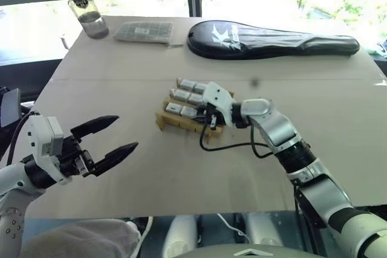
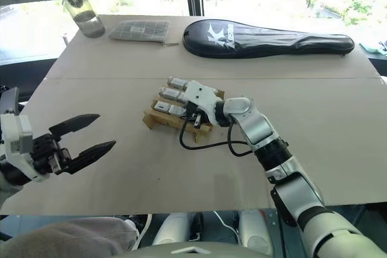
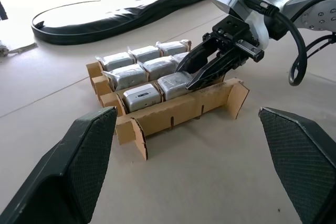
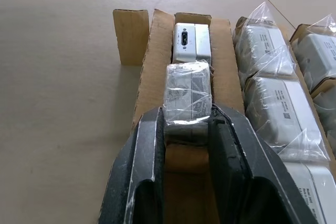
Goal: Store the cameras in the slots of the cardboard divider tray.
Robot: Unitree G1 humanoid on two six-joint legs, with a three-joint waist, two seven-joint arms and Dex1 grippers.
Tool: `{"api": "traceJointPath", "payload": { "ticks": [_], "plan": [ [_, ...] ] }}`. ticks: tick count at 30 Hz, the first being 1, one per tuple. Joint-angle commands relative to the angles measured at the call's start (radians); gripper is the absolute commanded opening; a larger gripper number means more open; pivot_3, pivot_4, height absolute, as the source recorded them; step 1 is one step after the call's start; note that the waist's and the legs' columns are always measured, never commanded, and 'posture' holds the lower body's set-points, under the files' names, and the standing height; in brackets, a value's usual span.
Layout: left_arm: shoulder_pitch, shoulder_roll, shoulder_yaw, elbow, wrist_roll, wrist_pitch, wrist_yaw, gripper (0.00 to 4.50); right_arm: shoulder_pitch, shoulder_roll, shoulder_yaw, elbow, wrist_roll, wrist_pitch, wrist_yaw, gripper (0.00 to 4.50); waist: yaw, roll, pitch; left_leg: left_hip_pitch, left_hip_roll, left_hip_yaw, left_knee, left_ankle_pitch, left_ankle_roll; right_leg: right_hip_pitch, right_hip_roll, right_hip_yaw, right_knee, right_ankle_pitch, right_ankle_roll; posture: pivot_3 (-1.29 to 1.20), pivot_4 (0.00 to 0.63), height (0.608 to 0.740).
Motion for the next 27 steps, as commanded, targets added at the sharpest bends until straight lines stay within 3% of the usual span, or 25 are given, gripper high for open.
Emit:
{"api": "traceJointPath", "payload": {
  "ticks": [1, 4, 13, 20, 23, 27],
  "plan": [
    [-0.009, 0.006, 0.007, -0.014, -0.015, -0.008, -0.009, 4.50, -0.005, 0.012, -0.018, -0.017, 0.036, 0.033, 0.005, 2.01, 0.000, 0.000, 0.000, 0.000, 0.000, 0.000, 0.000, 0.000, 0.000, 0.000, 0.000, 0.000, 0.000, 0.000, 0.000, 0.00, 0.150, 0.740],
    [-0.015, 0.006, 0.002, -0.008, -0.014, -0.009, -0.014, 4.50, 0.002, 0.006, -0.050, -0.077, 0.074, 0.061, 0.003, 3.27, 0.000, 0.000, 0.000, 0.000, 0.000, 0.000, 0.000, 0.000, 0.000, 0.000, -0.001, 0.000, 0.000, 0.000, 0.000, 0.00, 0.150, 0.740],
    [-0.068, 0.011, -0.051, 0.024, -0.009, -0.012, -0.042, 4.50, 0.153, -0.098, -0.262, -0.491, 0.275, 0.146, -0.031, 3.27, 0.010, 0.000, 0.000, -0.004, -0.002, -0.003, 0.000, 0.000, 0.000, -0.001, -0.004, -0.003, -0.001, 0.000, 0.000, 0.00, 0.150, 0.740],
    [-0.175, 0.007, -0.149, 0.057, -0.034, 0.012, -0.077, 4.50, 0.385, -0.271, -0.466, -0.598, 0.194, 0.124, -0.224, 3.27, 0.015, 0.000, 0.000, -0.004, -0.003, -0.003, 0.000, 0.000, 0.000, -0.001, -0.002, -0.003, -0.001, 0.000, 0.000, 0.00, 0.150, 0.740],
    [-0.227, 0.006, -0.196, 0.096, -0.017, 0.003, -0.094, 4.50, 0.452, -0.291, -0.500, -0.629, 0.213, 0.145, -0.266, 3.27, 0.011, 0.001, 0.000, -0.003, -0.003, -0.002, 0.000, 0.000, 0.000, -0.001, 0.000, -0.002, -0.001, 0.000, 0.000, 0.00, 0.150, 0.740],
    [-0.311, 0.010, -0.253, 0.156, 0.004, -0.007, -0.119, 4.50, 0.510, -0.280, -0.441, -0.606, 0.204, 0.170, -0.295, 4.49, 0.001, 0.001, 0.000, -0.001, 0.001, 0.001, 0.000, 0.000, 0.000, -0.001, 0.007, 0.003, -0.001, 0.000, 0.001, 0.00, 0.150, 0.740]
  ]
}}
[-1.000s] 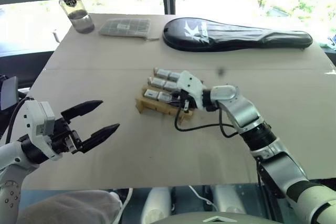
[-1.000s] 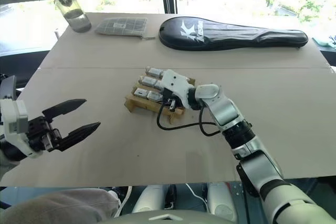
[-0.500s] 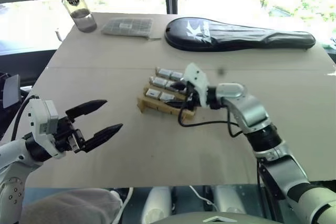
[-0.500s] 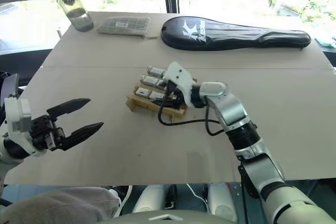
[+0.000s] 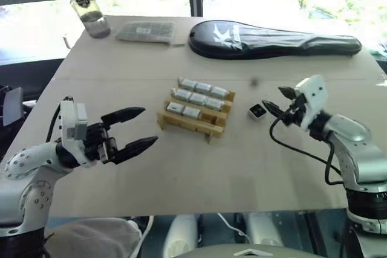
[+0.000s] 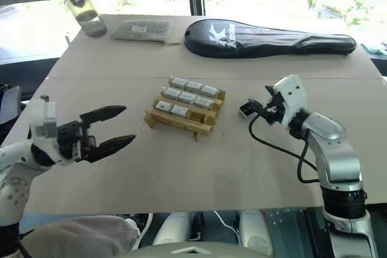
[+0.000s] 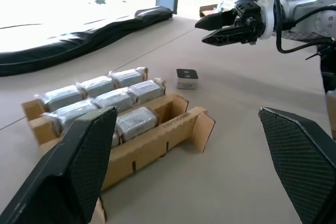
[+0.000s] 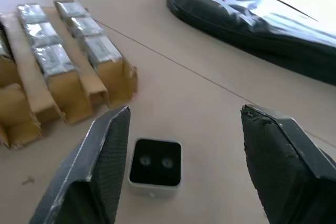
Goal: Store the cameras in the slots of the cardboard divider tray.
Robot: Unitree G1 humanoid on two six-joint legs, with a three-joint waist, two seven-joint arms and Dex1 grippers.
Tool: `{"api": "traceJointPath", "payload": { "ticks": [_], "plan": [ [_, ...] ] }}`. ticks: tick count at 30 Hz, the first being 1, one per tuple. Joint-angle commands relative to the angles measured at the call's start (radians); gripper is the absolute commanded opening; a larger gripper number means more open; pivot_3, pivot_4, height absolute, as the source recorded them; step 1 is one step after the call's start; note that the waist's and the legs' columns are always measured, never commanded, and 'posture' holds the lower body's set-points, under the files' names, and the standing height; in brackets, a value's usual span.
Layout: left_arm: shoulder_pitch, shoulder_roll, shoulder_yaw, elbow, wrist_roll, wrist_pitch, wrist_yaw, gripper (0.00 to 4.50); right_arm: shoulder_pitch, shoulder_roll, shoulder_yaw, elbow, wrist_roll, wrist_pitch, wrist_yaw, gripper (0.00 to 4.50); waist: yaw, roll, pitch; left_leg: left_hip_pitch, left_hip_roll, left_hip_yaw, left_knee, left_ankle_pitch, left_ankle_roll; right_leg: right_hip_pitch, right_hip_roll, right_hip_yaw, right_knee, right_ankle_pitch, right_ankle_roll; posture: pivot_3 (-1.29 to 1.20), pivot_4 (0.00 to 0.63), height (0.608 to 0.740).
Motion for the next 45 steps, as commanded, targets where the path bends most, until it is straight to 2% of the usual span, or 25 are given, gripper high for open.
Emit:
{"api": "traceJointPath", "payload": {
  "ticks": [1, 14, 20, 23, 26, 27, 31, 35, 40, 45],
  "plan": [
    [-0.037, 0.010, -0.013, 0.022, 0.003, -0.014, -0.022, 4.50, 0.007, 0.016, 0.048, 0.005, -0.011, -0.010, -0.039, 4.49, -0.001, 0.000, 0.000, 0.000, 0.001, 0.000, 0.000, 0.000, 0.000, 0.000, 0.001, 0.001, 0.000, 0.000, 0.000, 0.00, 0.150, 0.740],
    [-0.011, 0.020, 0.024, 0.012, 0.005, -0.017, -0.037, 4.50, -0.038, 0.072, 0.129, 0.251, -0.070, -0.068, -0.119, 4.49, 0.006, 0.000, 0.000, -0.001, 0.000, 0.001, 0.000, 0.000, 0.000, 0.000, 0.000, 0.002, -0.001, 0.000, 0.000, 0.00, 0.150, 0.740],
    [0.000, 0.030, 0.034, 0.017, 0.015, -0.021, -0.042, 4.50, -0.077, 0.120, 0.155, 0.297, -0.070, -0.102, -0.130, 4.49, 0.005, 0.000, 0.000, 0.000, 0.001, 0.000, 0.000, 0.000, 0.000, 0.000, 0.001, 0.002, 0.000, 0.000, 0.000, 0.00, 0.150, 0.740],
    [0.004, 0.038, 0.036, 0.023, 0.025, -0.027, -0.045, 4.50, -0.083, 0.130, 0.151, 0.301, -0.071, -0.121, -0.137, 3.64, 0.005, 0.000, 0.000, -0.001, 0.001, 0.000, 0.000, 0.000, 0.000, 0.000, 0.001, 0.002, 0.000, 0.000, 0.000, 0.00, 0.150, 0.740],
    [0.004, 0.044, 0.035, 0.028, 0.029, -0.028, -0.049, 4.50, -0.075, 0.130, 0.151, 0.297, -0.070, -0.128, -0.137, 2.26, 0.007, 0.000, 0.000, -0.001, 0.001, 0.000, 0.000, 0.000, 0.000, 0.000, 0.001, 0.002, -0.001, 0.000, 0.000, 0.00, 0.150, 0.740],
    [0.004, 0.046, 0.035, 0.029, 0.030, -0.028, -0.050, 4.50, -0.073, 0.129, 0.152, 0.295, -0.070, -0.130, -0.138, 1.99, 0.007, 0.000, 0.000, -0.001, 0.001, 0.000, 0.000, 0.000, 0.000, 0.000, 0.000, 0.002, -0.001, 0.000, 0.000, 0.00, 0.150, 0.740],
    [-0.010, 0.051, 0.027, 0.035, 0.031, -0.023, -0.058, 4.50, -0.067, 0.117, 0.158, 0.272, -0.088, -0.158, -0.145, 1.94, 0.007, 0.000, 0.000, -0.001, 0.001, 0.000, 0.000, 0.000, 0.000, 0.000, 0.000, 0.002, -0.001, 0.000, 0.000, 0.00, 0.150, 0.740],
    [-0.040, 0.066, -0.001, 0.061, 0.057, -0.041, -0.090, 4.50, -0.084, 0.037, 0.244, 0.238, -0.215, -0.314, -0.124, 1.94, 0.006, 0.000, 0.000, -0.001, 0.001, 0.000, 0.000, 0.000, 0.000, 0.000, 0.000, 0.001, -0.001, 0.000, 0.000, 0.00, 0.150, 0.740],
    [-0.151, 0.049, -0.068, 0.110, 0.059, -0.049, -0.119, 4.50, -0.127, 0.087, 0.264, 0.159, -0.166, -0.444, -0.090, 1.94, 0.004, 0.000, 0.000, -0.001, 0.001, 0.000, 0.000, 0.000, 0.000, -0.001, 0.002, 0.001, 0.000, 0.000, 0.000, 0.00, 0.150, 0.740],
    [-0.311, 0.006, -0.167, 0.185, 0.067, -0.035, -0.138, 4.50, -0.179, 0.055, 0.345, 0.180, -0.304, -0.638, -0.077, 1.94, 0.009, 0.000, 0.000, -0.001, 0.001, 0.000, 0.001, 0.000, 0.000, 0.000, 0.002, 0.001, 0.000, 0.000, 0.000, 0.00, 0.150, 0.740]
  ]
}}
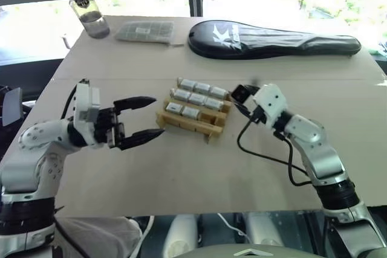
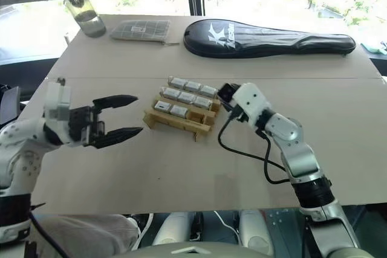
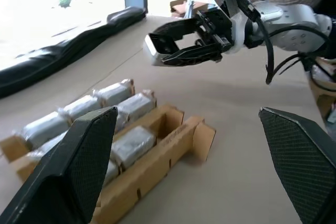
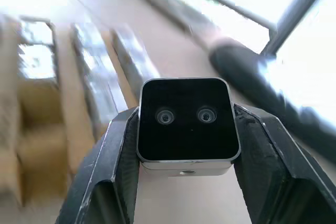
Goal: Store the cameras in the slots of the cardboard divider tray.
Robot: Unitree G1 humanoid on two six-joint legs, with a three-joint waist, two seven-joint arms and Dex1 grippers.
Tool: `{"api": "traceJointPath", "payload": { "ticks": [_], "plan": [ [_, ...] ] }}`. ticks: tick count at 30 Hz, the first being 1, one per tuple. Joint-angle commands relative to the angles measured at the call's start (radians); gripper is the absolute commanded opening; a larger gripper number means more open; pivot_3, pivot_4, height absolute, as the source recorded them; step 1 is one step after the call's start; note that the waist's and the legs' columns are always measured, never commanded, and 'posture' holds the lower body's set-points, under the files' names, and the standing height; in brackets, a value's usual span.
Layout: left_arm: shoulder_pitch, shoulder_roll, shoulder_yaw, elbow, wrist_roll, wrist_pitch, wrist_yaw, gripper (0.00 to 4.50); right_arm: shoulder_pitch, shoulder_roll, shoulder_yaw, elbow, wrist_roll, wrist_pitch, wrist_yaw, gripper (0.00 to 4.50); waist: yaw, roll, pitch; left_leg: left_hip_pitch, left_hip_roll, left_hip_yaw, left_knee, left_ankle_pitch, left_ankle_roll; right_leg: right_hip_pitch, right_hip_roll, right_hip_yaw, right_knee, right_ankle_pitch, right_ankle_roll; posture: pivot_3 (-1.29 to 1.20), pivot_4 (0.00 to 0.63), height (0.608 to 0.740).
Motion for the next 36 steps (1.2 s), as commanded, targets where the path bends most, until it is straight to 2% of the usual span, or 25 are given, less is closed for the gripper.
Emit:
{"api": "traceJointPath", "payload": {
  "ticks": [1, 4, 8, 16, 29, 32, 36],
  "plan": [
    [-0.148, -0.044, -0.072, 0.083, 0.023, -0.012, -0.007, 4.50, -0.047, -0.033, 0.065, 0.001, -0.134, -0.183, -0.007, 1.94, 0.005, 0.000, 0.000, 0.000, -0.001, 0.000, 0.000, 0.000, 0.000, 0.000, -0.001, 0.000, 0.000, 0.000, 0.000, 0.00, 0.150, 0.740],
    [-0.289, -0.100, -0.140, 0.194, 0.073, -0.037, -0.008, 4.50, -0.086, -0.047, 0.147, 0.046, -0.274, -0.317, -0.036, 1.94, 0.007, -0.001, 0.000, -0.002, -0.003, -0.001, 0.003, 0.000, 0.000, 0.000, -0.001, -0.001, 0.000, 0.000, 0.000, 0.00, 0.150, 0.740],
    [-0.401, -0.130, -0.201, 0.316, 0.139, -0.053, -0.034, 4.50, -0.115, -0.061, 0.209, 0.095, -0.409, -0.436, -0.077, 1.94, -0.003, -0.001, 0.000, -0.002, -0.005, 0.000, 0.002, 0.000, 0.000, 0.000, -0.001, 0.000, 0.000, 0.000, 0.000, 0.00, 0.150, 0.740],
    [-0.514, -0.132, -0.292, 0.440, 0.200, -0.013, -0.144, 4.50, -0.140, -0.021, 0.226, 0.118, -0.488, -0.466, -0.095, 1.94, -0.002, -0.001, 0.000, -0.002, -0.004, -0.001, 0.001, 0.000, 0.000, -0.001, 0.000, -0.001, 0.001, 0.000, 0.000, 0.00, 0.150, 0.740],
    [-0.537, -0.161, -0.318, 0.454, 0.202, 0.075, -0.194, 4.50, -0.181, -0.001, 0.237, 0.134, -0.538, -0.569, -0.114, 1.94, -0.003, -0.001, 0.000, -0.003, -0.003, -0.001, 0.002, 0.000, 0.000, -0.001, 0.000, -0.001, 0.001, 0.000, 0.000, 0.00, 0.150, 0.740],
    [-0.534, -0.162, -0.314, 0.450, 0.202, 0.084, -0.199, 3.72, -0.180, 0.007, 0.247, 0.134, -0.537, -0.575, -0.107, 1.94, -0.003, -0.001, 0.000, -0.003, -0.002, -0.001, 0.002, 0.000, 0.000, -0.001, 0.000, -0.001, 0.001, 0.000, 0.000, 0.00, 0.150, 0.740],
    [-0.540, -0.167, -0.305, 0.450, 0.199, 0.090, -0.198, 1.91, -0.179, 0.011, 0.256, 0.137, -0.532, -0.580, -0.101, 1.94, -0.001, -0.001, 0.000, -0.003, -0.002, -0.001, 0.003, 0.000, 0.000, -0.001, 0.000, -0.001, 0.001, 0.000, 0.000, 0.00, 0.150, 0.740]
  ]
}}
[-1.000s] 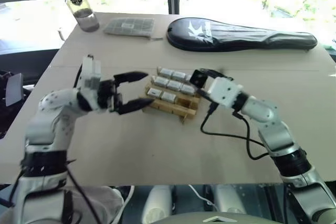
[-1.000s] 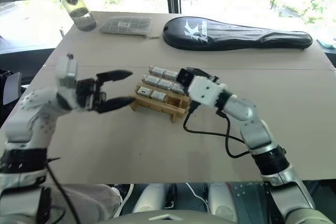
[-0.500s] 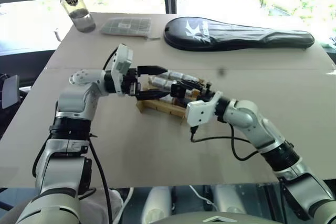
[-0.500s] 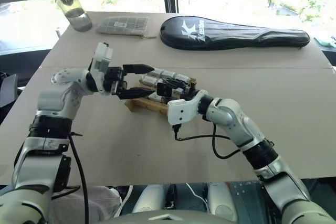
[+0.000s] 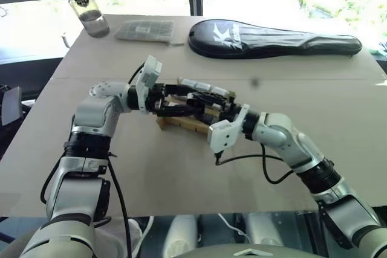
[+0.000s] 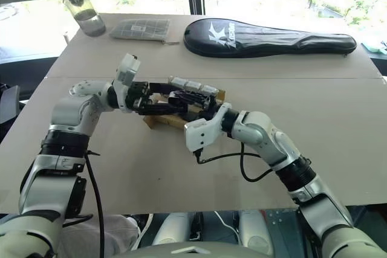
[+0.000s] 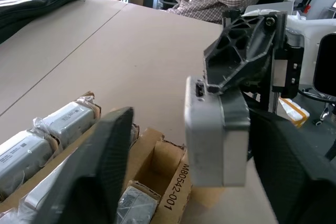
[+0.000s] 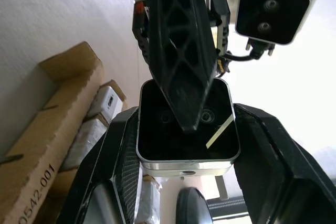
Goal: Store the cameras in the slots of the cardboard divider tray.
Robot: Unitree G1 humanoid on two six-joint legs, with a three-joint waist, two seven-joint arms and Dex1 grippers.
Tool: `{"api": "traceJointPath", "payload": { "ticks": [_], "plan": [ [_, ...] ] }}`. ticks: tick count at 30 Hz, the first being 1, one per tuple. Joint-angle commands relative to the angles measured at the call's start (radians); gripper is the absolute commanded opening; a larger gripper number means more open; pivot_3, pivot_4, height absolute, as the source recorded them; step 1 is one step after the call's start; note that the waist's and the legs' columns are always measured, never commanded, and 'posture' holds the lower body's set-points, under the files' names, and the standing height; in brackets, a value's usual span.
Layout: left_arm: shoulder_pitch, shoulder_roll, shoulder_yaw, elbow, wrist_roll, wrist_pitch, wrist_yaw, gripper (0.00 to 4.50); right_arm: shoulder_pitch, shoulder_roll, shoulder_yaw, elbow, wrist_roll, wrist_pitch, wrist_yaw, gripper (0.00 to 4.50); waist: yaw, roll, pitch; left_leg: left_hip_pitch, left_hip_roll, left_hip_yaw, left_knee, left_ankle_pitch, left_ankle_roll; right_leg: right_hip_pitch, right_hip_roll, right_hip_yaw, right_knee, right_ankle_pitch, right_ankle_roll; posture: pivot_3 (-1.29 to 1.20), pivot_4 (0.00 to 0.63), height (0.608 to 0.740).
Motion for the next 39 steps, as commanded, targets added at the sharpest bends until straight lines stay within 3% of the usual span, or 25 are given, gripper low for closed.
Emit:
{"api": "traceJointPath", "payload": {
  "ticks": [1, 2, 3, 8, 10, 11, 13, 14, 19, 25, 31, 39],
  "plan": [
    [-0.015, 0.002, 0.024, -0.023, -0.012, 0.005, 0.002, 1.44, -0.014, 0.007, 0.001, -0.025, 0.011, -0.029, 0.000, 1.94, 0.002, 0.000, 0.000, 0.000, 0.000, 0.000, 0.000, 0.000, 0.000, 0.000, 0.000, 0.000, 0.000, 0.000, 0.000, 0.00, 0.150, 0.740],
    [-0.015, 0.004, 0.022, -0.025, -0.011, 0.007, -0.001, 0.92, -0.015, 0.008, 0.002, -0.023, 0.010, -0.030, -0.001, 1.94, 0.002, 0.000, 0.000, 0.000, 0.000, 0.000, 0.000, 0.000, 0.000, 0.000, 0.000, 0.000, 0.000, 0.000, 0.000, 0.00, 0.150, 0.740],
    [-0.015, 0.005, 0.020, -0.026, -0.009, 0.007, -0.004, 0.74, -0.017, 0.009, 0.002, -0.020, 0.008, -0.032, -0.001, 1.94, 0.001, 0.000, 0.000, 0.000, 0.000, 0.000, 0.000, 0.000, 0.000, 0.000, 0.000, 0.000, 0.000, 0.000, 0.000, 0.00, 0.150, 0.740],
    [-0.026, 0.010, 0.008, -0.019, -0.001, 0.006, -0.022, 0.74, 0.000, 0.007, -0.005, -0.030, 0.019, 0.011, 0.031, 1.94, 0.000, 0.000, 0.000, 0.000, 0.000, 0.000, 0.000, 0.000, 0.000, 0.000, 0.000, 0.000, 0.000, 0.000, 0.000, 0.00, 0.150, 0.740],
    [-0.031, 0.014, -0.010, -0.009, 0.015, -0.006, -0.040, 0.74, 0.022, 0.009, -0.009, -0.046, 0.043, 0.040, 0.053, 2.97, 0.001, 0.000, 0.000, 0.000, 0.000, 0.000, 0.000, 0.000, 0.000, 0.000, 0.000, 0.000, 0.000, 0.000, 0.000, 0.00, 0.150, 0.740],
    [-0.037, 0.014, -0.019, 0.003, 0.025, -0.017, -0.056, 0.74, 0.035, 0.010, -0.014, -0.056, 0.053, 0.060, 0.061, 3.21, 0.001, 0.000, 0.000, 0.000, 0.000, 0.000, 0.000, 0.000, 0.000, 0.000, 0.000, 0.000, 0.000, 0.000, 0.000, 0.00, 0.150, 0.740],
    [-0.053, 0.007, -0.032, 0.036, 0.048, -0.049, -0.077, 0.74, 0.066, 0.011, -0.028, -0.081, 0.078, 0.113, 0.085, 4.23, 0.005, 0.000, 0.000, 0.000, -0.001, 0.000, 0.000, 0.000, 0.000, 0.000, 0.000, 0.000, 0.000, 0.000, 0.000, 0.00, 0.150, 0.740],
    [-0.069, 0.006, -0.050, 0.067, 0.079, -0.090, -0.090, 0.74, 0.091, 0.001, -0.038, -0.106, 0.111, 0.141, 0.112, 4.48, 0.004, 0.000, 0.000, 0.000, -0.001, 0.000, 0.000, 0.000, 0.000, 0.000, 0.000, -0.001, 0.000, 0.000, 0.000, 0.00, 0.150, 0.740],
    [-0.176, -0.063, -0.073, 0.255, 0.179, -0.325, -0.081, 0.74, 0.258, -0.069, -0.141, -0.249, 0.285, 0.266, 0.187, 4.48, 0.016, 0.000, 0.000, -0.001, -0.002, -0.001, 0.001, 0.000, 0.000, 0.001, 0.000, -0.001, -0.001, 0.000, 0.000, 0.00, 0.150, 0.740],
    [-0.280, -0.183, -0.067, 0.541, 0.163, -0.553, -0.114, 0.74, 0.402, -0.077, -0.271, -0.416, 0.433, 0.451, 0.177, 4.48, 0.020, 0.000, 0.000, -0.001, -0.003, 0.000, 0.001, 0.000, 0.000, 0.001, 0.000, -0.001, -0.001, 0.000, 0.000, 0.00, 0.150, 0.740],
    [-0.335, -0.184, -0.164, 0.696, 0.128, -0.639, -0.114, 0.74, 0.493, -0.080, -0.373, -0.546, 0.543, 0.607, 0.157, 4.48, 0.010, 0.000, 0.000, -0.001, -0.002, -0.001, 0.001, 0.000, 0.000, 0.001, 0.001, -0.001, 0.000, 0.000, 0.000, 0.00, 0.150, 0.740],
    [-0.350, -0.147, -0.308, 0.727, 0.058, -0.675, -0.114, 0.74, 0.555, -0.094, -0.483, -0.615, 0.623, 0.706, 0.129, 4.48, 0.008, -0.001, 0.000, -0.001, -0.003, -0.001, 0.001, 0.000, 0.001, 0.001, 0.001, -0.001, -0.001, 0.000, 0.000, 0.00, 0.150, 0.740]
  ]
}}
